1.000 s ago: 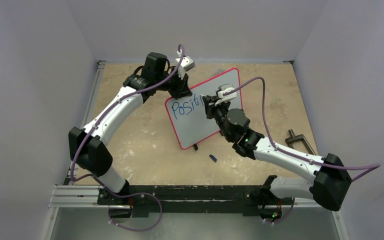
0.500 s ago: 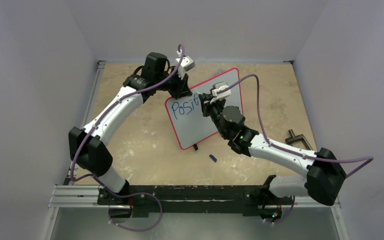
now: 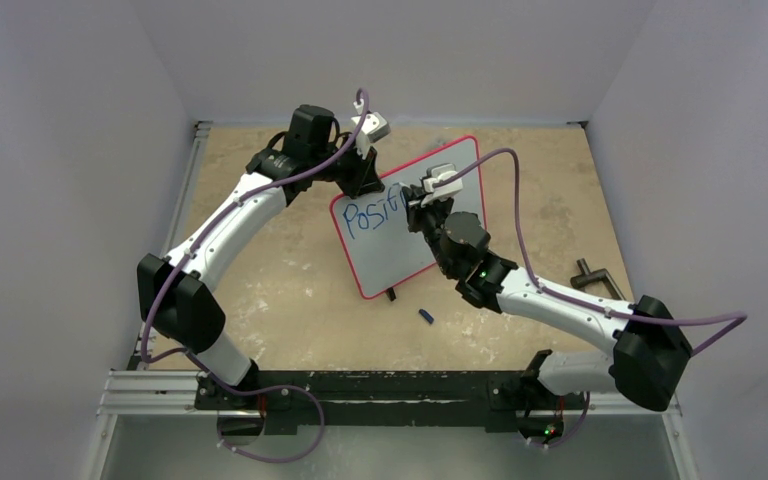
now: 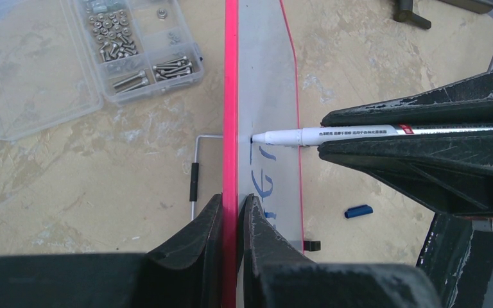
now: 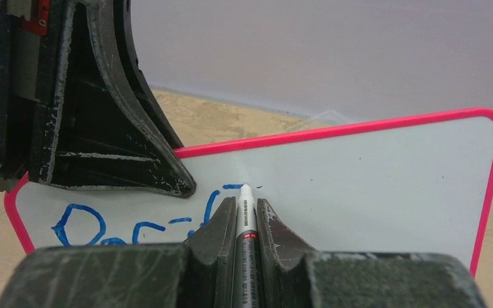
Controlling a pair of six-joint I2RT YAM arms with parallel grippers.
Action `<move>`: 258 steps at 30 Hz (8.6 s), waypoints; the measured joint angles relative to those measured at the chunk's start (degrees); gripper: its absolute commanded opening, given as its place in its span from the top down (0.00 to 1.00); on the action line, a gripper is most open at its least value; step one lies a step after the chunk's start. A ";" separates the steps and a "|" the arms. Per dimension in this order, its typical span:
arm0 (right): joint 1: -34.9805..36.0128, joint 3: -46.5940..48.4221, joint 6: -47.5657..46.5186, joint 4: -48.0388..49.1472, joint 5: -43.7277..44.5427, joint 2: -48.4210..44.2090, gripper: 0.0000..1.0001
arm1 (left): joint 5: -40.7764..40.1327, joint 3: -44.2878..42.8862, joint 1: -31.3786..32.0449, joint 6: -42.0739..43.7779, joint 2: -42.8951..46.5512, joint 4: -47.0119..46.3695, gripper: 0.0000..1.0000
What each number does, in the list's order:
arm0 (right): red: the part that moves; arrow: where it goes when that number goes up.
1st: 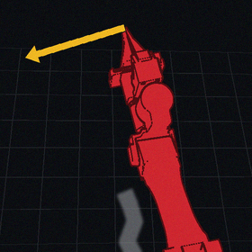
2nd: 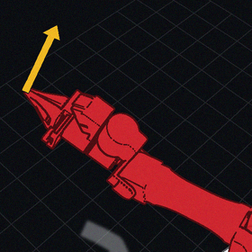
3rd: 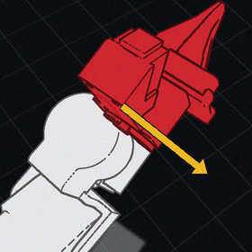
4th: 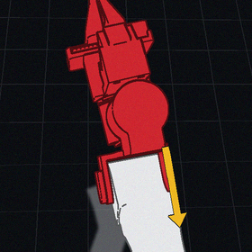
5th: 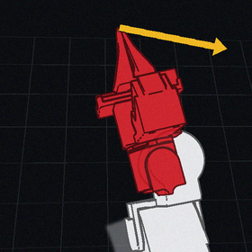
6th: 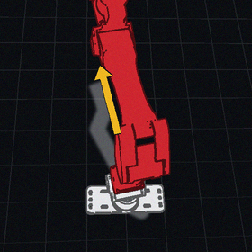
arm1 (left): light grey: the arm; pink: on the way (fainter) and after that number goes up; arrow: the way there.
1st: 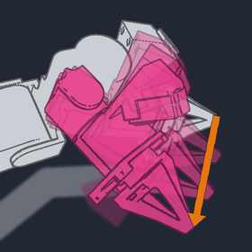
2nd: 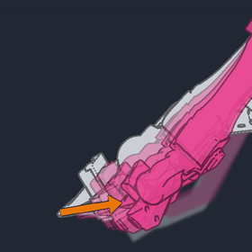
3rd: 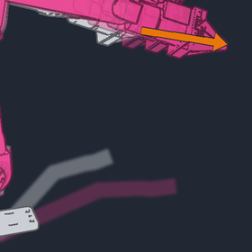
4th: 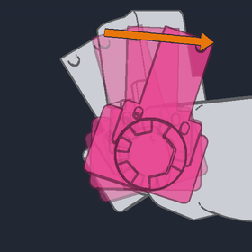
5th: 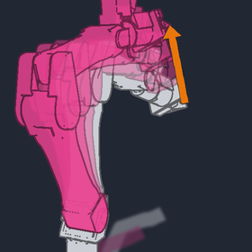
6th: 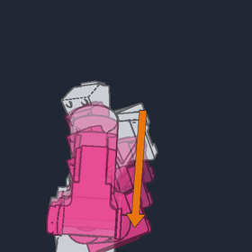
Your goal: Write a sentence on the whiteboard
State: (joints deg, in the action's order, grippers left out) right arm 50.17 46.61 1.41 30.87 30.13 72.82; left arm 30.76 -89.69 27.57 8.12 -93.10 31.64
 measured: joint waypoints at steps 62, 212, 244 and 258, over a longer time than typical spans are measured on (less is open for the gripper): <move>-3.02 -5.05 0.04 3.45 0.07 -1.42 1.00 | -0.20 0.00 0.11 0.02 0.00 -0.02 1.00; -8.98 -5.16 -0.11 0.83 -7.21 -8.70 1.00 | -0.98 -1.27 0.74 -0.20 -0.42 1.55 1.00; -10.12 -2.16 -4.26 1.33 -5.53 -2.99 1.00 | -1.01 -1.46 1.36 -0.15 -0.44 1.66 1.00; -10.12 -4.70 -4.92 -0.17 -5.33 -9.73 1.00 | -1.11 -1.36 1.88 -0.11 -0.02 1.64 1.00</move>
State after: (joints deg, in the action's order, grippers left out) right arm 40.05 41.91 -3.51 30.70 24.80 63.09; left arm 29.65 -91.05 29.45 8.01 -93.12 33.28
